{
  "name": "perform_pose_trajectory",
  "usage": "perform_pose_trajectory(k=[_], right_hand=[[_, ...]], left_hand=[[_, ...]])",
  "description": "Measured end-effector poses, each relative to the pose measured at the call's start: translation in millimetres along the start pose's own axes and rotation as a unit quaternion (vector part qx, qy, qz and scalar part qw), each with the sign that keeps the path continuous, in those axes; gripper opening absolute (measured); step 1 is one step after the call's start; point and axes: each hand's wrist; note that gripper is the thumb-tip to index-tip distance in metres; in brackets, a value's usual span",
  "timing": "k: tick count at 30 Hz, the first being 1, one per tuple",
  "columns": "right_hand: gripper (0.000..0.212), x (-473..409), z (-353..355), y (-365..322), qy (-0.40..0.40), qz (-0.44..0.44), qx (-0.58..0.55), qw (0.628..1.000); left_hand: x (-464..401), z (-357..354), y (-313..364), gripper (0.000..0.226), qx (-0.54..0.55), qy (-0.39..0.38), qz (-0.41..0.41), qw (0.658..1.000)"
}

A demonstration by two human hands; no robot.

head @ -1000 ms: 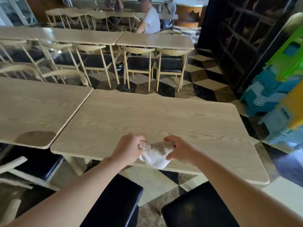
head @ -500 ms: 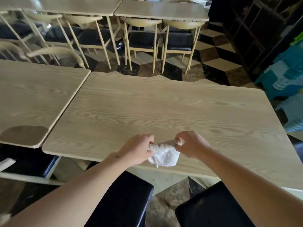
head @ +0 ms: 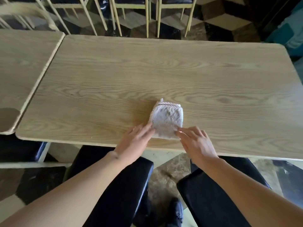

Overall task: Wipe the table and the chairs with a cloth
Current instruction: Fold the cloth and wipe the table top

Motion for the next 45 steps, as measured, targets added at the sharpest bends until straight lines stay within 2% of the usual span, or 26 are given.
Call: perform_pose_trajectory(k=[3,6,11,15,20,22,23,25,27,29,33,37,42,45], right_hand=[[0.046,-3,-1,0,-0.006,-0.006,0.008,1.0],[0.041,-13,4,-5,-0.014,-0.011,0.016,1.0],[0.016,-20,10,-6,-0.017,-0.016,0.009,1.0],[0.011,3,7,-6,0.02,0.014,-0.001,1.0],[0.023,30,-8,-12,-0.007,0.014,-0.008,1.0],[0.025,31,-11,-15,-0.03,0.012,0.017,0.999],[0.03,31,-11,-19,-0.042,0.01,0.02,0.999],[0.053,26,-10,-29,-0.054,-0.009,-0.006,0.998],[0.067,14,-7,-37,-0.054,-0.027,-0.024,0.998],[0.069,-4,-7,-38,-0.084,-0.054,-0.031,0.994],[0.085,-24,-13,-23,-0.182,-0.085,-0.017,0.979],[0.097,-26,-16,-5,-0.206,-0.085,-0.018,0.975],[0.117,-26,-2,1,-0.233,-0.103,-0.051,0.966],[0.111,-19,8,-10,-0.213,-0.155,-0.079,0.961]], left_hand=[[-5,2,5,0.068,-0.016,0.035,0.004,0.999],[-22,6,7,0.067,-0.038,0.04,0.011,0.998],[-33,2,10,0.035,-0.023,0.039,0.006,0.999],[-4,-2,26,0.04,-0.045,0.075,0.004,0.996],[26,-15,44,0.044,-0.049,0.074,0.0,0.996],[30,-20,47,0.053,-0.066,0.054,0.001,0.996],[31,-22,48,0.063,-0.065,0.035,0.002,0.997],[30,-23,49,0.079,-0.042,0.007,-0.012,0.999],[21,-18,48,0.077,-0.034,0.006,-0.044,0.998],[1,-7,43,0.07,-0.015,-0.002,-0.04,0.999],[-34,6,24,0.09,-0.032,-0.145,0.027,0.989],[-43,5,6,0.096,-0.025,-0.236,0.049,0.97],[-45,6,-4,0.106,-0.031,-0.245,0.049,0.968],[-34,12,-5,0.104,0.008,-0.202,0.052,0.978]])
Point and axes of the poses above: each hand's wrist, its own x-axis away from the middle knuckle, its own z-axis out of the back of the hand, y = z × x, and after that the axes turned 9 degrees about -y, right-handed
